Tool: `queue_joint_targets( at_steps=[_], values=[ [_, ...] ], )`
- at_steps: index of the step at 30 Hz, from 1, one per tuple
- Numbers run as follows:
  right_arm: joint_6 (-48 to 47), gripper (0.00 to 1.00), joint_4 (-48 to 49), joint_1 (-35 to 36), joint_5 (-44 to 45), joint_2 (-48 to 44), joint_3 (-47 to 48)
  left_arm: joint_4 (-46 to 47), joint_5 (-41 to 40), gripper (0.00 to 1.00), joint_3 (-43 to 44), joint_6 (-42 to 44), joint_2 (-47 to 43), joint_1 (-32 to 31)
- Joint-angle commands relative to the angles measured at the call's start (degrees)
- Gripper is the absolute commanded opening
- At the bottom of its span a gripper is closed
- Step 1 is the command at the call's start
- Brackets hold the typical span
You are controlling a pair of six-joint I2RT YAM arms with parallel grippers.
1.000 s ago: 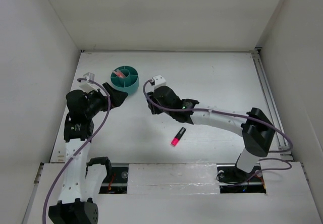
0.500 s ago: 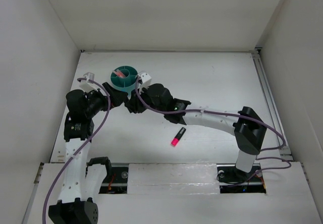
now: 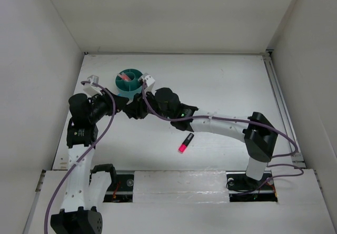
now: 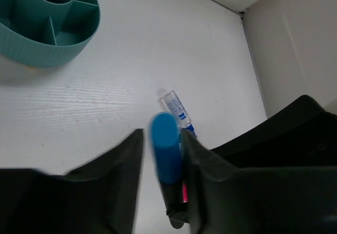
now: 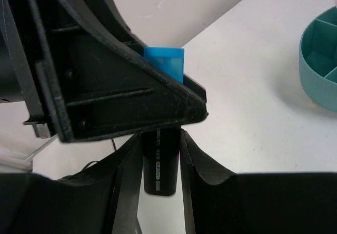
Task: Sort the stationery into containers
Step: Place the pen in the storage box.
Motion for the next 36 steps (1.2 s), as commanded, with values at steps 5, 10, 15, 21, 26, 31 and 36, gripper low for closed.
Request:
queue_joint_targets(
  at_steps=[5,10,15,21,26,31,36],
  values=[
    [0.6,0.0,4.6,0.5,-0.9,0.5,0.0,0.9,-1.7,0.0,0.9,0.8,1.0,-0.1],
    [-0.6,0.11,5.1,0.5,-2.0,0.5,-0.7,0.4,-7.9,0.0,1.9,0.8,1.0,-0.1],
    [-2.6,0.78,4.6,0.0,0.1,-2.6,-5.2,-1.2,-18.1,0.0,5.3,-0.4,2.5,-0.1],
    [-3.8,0.84,2.7,-2.8,4.3,-9.9,-14.5,-2.7,-26.2,0.0,14.3,-5.0,5.9,-0.1],
    [-3.8,0.85,0.9,-3.4,4.9,-15.4,-20.0,2.5,-31.3,0.0,16.2,-10.7,10.2,-0.1],
    [-3.8,0.85,-1.2,-3.4,7.4,-24.1,-27.2,10.8,-37.4,0.0,14.3,-13.9,15.9,-0.1],
    [-3.2,0.88,-2.4,-3.4,11.4,-32.3,-33.4,19.1,-38.6,0.0,12.5,-16.6,22.6,-0.1]
  ],
)
